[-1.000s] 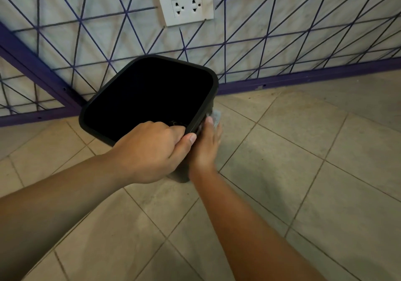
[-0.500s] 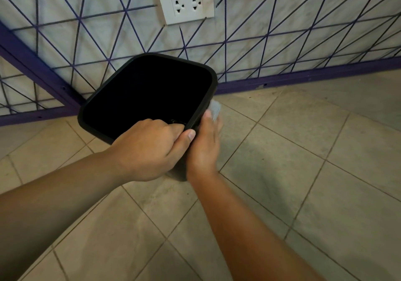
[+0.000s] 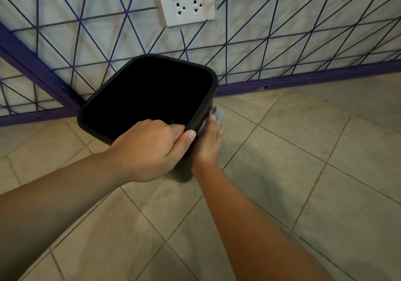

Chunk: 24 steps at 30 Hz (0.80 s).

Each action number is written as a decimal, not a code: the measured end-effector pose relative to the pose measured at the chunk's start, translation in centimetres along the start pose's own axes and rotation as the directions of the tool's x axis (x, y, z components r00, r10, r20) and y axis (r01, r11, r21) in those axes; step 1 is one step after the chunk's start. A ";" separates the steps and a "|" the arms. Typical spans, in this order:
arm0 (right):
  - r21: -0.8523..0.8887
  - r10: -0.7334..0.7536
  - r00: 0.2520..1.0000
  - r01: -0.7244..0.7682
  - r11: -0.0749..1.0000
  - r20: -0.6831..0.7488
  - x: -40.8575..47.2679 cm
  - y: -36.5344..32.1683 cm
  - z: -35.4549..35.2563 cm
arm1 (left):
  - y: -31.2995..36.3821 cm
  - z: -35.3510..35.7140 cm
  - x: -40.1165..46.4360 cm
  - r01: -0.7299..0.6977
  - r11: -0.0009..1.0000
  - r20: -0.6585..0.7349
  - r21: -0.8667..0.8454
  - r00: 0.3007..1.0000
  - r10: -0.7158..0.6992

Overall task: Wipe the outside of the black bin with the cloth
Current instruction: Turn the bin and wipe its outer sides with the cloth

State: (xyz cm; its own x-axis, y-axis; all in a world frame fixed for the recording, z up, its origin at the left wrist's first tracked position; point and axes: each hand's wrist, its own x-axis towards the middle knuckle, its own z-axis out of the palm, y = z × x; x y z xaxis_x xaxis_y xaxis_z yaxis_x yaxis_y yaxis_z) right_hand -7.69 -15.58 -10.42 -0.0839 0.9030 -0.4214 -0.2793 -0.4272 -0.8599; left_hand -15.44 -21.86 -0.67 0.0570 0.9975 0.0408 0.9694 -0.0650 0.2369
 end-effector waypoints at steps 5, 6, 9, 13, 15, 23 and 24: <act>-0.015 -0.195 0.978 0.197 0.980 0.079 -4.6 -0.4 0.3 | -0.2 -0.1 0.1 -0.005 1.000 0.014 -0.010 1.000 0.006; -0.011 -0.229 0.970 0.231 0.973 0.085 -5.3 0.5 0.2 | -0.2 -0.1 0.1 -0.012 1.000 0.011 -0.004 1.000 0.012; -0.059 -0.160 0.987 0.160 0.985 0.006 -2.4 1.5 0.0 | 0.2 -0.3 0.2 -0.016 1.000 -0.010 0.010 1.000 0.016; -0.017 -0.109 0.994 0.109 0.994 -0.009 -0.3 -0.3 0.9 | 0.0 -0.3 0.0 -0.003 1.000 0.015 -0.026 1.000 0.003; -0.029 -0.241 0.969 0.243 0.970 0.054 -3.0 0.2 0.7 | -0.2 -0.4 -0.2 -0.011 0.999 0.035 -0.034 0.999 0.012; 0.053 -0.114 0.993 0.113 0.992 0.018 -0.7 -0.5 0.1 | -0.7 -0.4 0.2 -0.048 0.998 0.057 -0.045 0.997 0.050; 0.050 -0.172 0.985 0.171 0.984 0.017 -1.7 -0.7 0.5 | -0.7 -0.4 0.2 -0.046 0.997 0.062 -0.054 0.997 0.049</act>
State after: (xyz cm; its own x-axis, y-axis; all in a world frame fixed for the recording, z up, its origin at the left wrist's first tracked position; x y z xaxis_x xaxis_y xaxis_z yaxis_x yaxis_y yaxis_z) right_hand -7.80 -16.83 -8.99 -0.0511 0.9638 -0.2618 -0.3372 -0.2634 -0.9038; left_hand -16.24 -21.58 -0.45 0.1192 0.9928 -0.0083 0.9514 -0.1118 0.2869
